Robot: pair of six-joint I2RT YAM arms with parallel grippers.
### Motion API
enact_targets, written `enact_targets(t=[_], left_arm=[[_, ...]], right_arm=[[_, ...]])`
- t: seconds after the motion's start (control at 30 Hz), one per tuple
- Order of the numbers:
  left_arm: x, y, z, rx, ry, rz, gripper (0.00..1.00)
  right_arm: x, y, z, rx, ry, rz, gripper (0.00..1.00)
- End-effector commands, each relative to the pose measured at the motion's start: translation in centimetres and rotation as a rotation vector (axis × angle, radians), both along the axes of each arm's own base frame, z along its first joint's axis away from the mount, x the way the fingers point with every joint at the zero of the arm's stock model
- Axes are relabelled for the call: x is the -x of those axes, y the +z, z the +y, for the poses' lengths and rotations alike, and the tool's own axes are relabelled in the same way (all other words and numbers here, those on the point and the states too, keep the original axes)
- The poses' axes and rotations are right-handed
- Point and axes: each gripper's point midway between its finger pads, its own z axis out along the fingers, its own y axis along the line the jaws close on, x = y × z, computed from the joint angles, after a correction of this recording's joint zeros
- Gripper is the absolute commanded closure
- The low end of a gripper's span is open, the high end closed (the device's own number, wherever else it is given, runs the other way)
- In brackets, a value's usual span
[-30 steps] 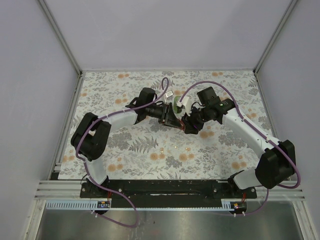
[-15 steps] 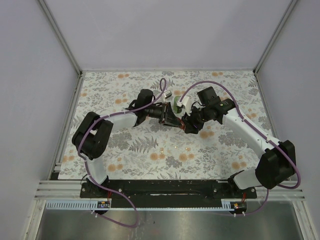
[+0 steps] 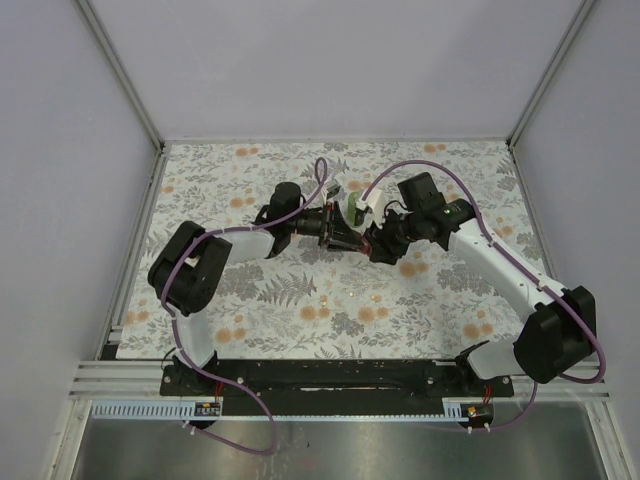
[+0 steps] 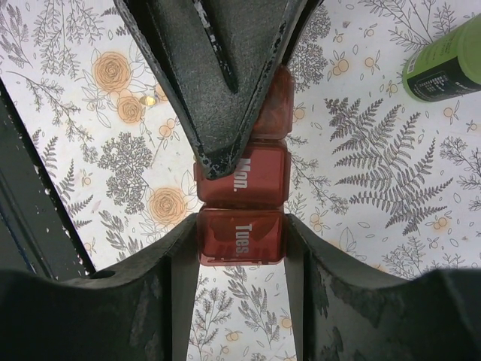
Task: Sort the pills into containers
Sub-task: Close the pill container at the center of the board.
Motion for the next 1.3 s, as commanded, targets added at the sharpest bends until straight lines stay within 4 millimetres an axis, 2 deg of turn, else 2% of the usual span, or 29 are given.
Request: enact_targets(t=[0.0,0.3,0.37,0.47,0.53,0.7,0.73,0.77,0.97,1.13,1.27], left_arm=[[0.1,2.0,-0.2,0.085,-0.012,-0.067,1.00],[-0.3,3.0,-0.1,0.133,-0.004,-0.064,1.00],[-0.4,3.0,0.0,0.134,0.002,-0.069,1.00],[-0.8,2.7,0.4,0.130,0.014,-0.072,1.00],[-1.1,2.6,0.8,0.128,0.028,-0.077,1.00],[-1.5,2.7,1.3,0.122,0.039,-0.090,1.00],[-1.5,2.6,1.4,0.117,0.042,-0.095,1.00],[-1.5,2.6,1.5,0.113,0.045,-0.096,1.00],[-2.4,3.2,2.6,0.120,0.082,-0.116,1.00],[-3.4,4.4,3.8,0.153,0.119,-0.131,1.00],[-3.7,5.5,4.3,0.180,0.131,-0.159,1.00]], right_arm=[[-0.6,1.2,0.9,-0.060,-0.012,-0.041,0.68],[-0.1,1.2,1.4,-0.067,-0.001,-0.034,0.51],[0.0,1.5,1.4,-0.073,-0.005,-0.038,0.40],[0.1,1.9,1.2,-0.074,-0.011,-0.048,0.36],[0.1,2.1,1.0,-0.072,-0.016,-0.053,0.23],[-0.2,2.9,0.8,-0.082,-0.043,-0.078,0.15],[-0.3,3.2,0.8,-0.087,-0.049,-0.082,0.05],[-0.4,3.5,0.7,-0.094,-0.057,-0.085,0.03],[-0.6,4.8,0.2,-0.141,-0.098,-0.058,0.01],[-2.4,6.8,-0.7,-0.276,-0.209,0.007,0.01],[-3.5,8.5,-0.5,-0.421,-0.253,0.083,0.01]])
